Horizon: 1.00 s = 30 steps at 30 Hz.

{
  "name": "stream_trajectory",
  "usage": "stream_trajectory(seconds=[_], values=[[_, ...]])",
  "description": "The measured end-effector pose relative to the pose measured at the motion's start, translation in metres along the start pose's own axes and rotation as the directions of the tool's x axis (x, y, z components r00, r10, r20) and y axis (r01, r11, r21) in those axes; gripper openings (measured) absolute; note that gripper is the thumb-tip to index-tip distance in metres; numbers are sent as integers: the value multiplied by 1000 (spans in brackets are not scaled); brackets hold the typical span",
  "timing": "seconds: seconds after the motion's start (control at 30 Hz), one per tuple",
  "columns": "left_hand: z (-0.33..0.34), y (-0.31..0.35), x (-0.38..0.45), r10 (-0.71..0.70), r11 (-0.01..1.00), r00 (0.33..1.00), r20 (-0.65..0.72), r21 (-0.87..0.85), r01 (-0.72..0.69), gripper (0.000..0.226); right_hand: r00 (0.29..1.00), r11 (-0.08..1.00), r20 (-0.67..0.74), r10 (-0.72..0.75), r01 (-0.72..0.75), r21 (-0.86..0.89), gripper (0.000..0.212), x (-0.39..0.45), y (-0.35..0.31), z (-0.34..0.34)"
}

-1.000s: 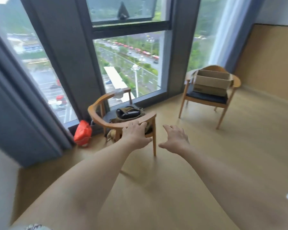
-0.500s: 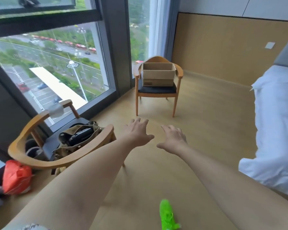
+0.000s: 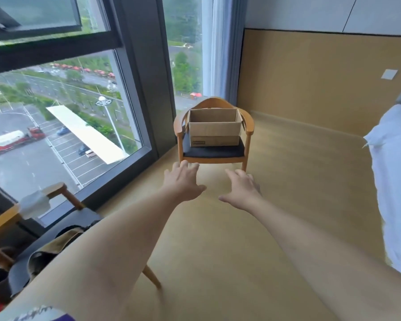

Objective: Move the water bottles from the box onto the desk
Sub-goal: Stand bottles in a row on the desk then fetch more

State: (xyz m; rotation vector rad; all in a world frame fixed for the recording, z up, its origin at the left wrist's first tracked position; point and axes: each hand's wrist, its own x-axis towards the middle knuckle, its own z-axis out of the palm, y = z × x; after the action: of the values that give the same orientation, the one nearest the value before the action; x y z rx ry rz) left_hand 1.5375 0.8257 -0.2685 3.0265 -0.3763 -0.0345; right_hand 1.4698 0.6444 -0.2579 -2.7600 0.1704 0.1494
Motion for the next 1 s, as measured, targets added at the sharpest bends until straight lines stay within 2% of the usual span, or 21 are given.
stream_trajectory(seconds=[0.23, 0.37, 0.6, 0.73, 0.8, 0.87, 1.0], values=[[14, 11, 109, 31, 997, 998, 56, -66, -27, 72, 997, 1000, 67, 24, -25, 3, 87, 114, 10, -8], [21, 4, 191, 50, 995, 996, 72, -93, -43, 74, 997, 999, 58, 52, -52, -2, 89, 194, 13, -1], [20, -28, 363, 99, 988, 991, 85, -130, -87, 71, 992, 993, 27, 121, -121, -14, 89, 366, 9, -2], [8, -55, 453, 104, 991, 984, 145, -97, -90, 74, 986, 986, 28, 165, -165, -4, 87, 446, -4, -13], [2, -66, 494, 95, 991, 987, 130, -104, -82, 73, 983, 983, 28, 183, -184, 11, 86, 480, -8, -16], [4, -71, 529, 100, 988, 987, 126, -126, -83, 71, 978, 979, 45, 203, -204, 18, 87, 512, -8, -15], [26, -74, 579, 129, 984, 970, 207, -144, -101, 75, 969, 972, 79, 233, -236, 23, 87, 571, -9, -7]])
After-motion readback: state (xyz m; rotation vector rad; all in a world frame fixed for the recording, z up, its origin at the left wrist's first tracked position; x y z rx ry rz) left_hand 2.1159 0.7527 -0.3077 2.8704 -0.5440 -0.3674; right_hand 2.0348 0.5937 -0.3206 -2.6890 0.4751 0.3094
